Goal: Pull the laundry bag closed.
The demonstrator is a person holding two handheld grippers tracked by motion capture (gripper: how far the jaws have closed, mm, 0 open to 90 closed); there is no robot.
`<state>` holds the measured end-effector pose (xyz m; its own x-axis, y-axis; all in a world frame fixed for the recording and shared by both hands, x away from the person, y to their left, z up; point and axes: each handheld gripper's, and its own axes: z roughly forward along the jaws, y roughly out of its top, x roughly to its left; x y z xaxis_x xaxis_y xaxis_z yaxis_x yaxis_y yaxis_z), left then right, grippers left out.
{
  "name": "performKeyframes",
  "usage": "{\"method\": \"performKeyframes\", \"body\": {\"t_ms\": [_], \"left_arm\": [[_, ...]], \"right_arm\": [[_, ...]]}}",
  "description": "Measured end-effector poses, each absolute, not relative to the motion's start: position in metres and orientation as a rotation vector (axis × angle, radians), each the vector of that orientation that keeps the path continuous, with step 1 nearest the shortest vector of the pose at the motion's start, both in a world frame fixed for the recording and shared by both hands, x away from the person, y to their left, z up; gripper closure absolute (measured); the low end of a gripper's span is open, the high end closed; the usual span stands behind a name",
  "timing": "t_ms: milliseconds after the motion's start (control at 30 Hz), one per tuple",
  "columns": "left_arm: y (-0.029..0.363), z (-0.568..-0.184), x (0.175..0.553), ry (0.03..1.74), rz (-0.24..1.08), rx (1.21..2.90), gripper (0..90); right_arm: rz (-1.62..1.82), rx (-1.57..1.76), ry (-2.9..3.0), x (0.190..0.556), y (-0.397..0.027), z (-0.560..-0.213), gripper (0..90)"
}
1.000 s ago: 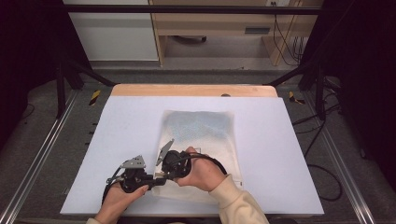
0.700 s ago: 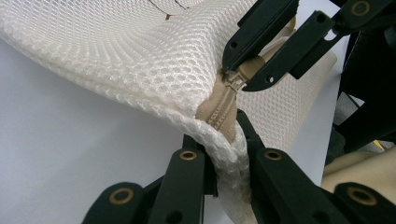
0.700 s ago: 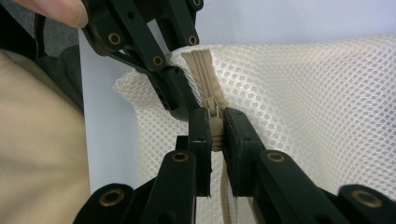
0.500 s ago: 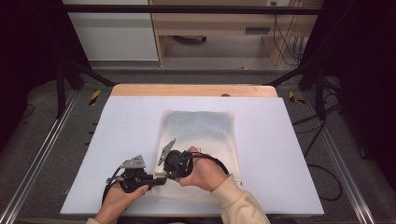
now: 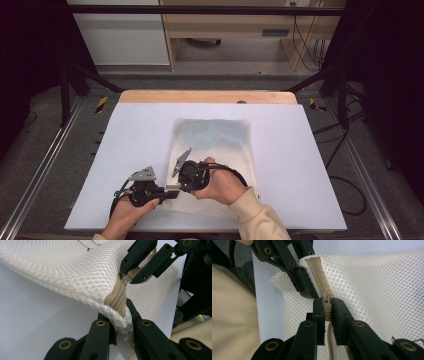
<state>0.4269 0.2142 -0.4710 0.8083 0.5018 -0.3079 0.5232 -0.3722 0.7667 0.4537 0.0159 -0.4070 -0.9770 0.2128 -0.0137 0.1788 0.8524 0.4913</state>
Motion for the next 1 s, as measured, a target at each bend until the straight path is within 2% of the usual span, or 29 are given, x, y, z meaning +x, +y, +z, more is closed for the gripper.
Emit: {"method": "performKeyframes", "body": {"t_ms": [1000], "left_arm": [[0.214,-0.468,0.426,0.742,-0.022,2.021,84.1]], "right_arm": [[0.763,0.35,2.961,0.455,0.003,-0.406,81.9]]}}
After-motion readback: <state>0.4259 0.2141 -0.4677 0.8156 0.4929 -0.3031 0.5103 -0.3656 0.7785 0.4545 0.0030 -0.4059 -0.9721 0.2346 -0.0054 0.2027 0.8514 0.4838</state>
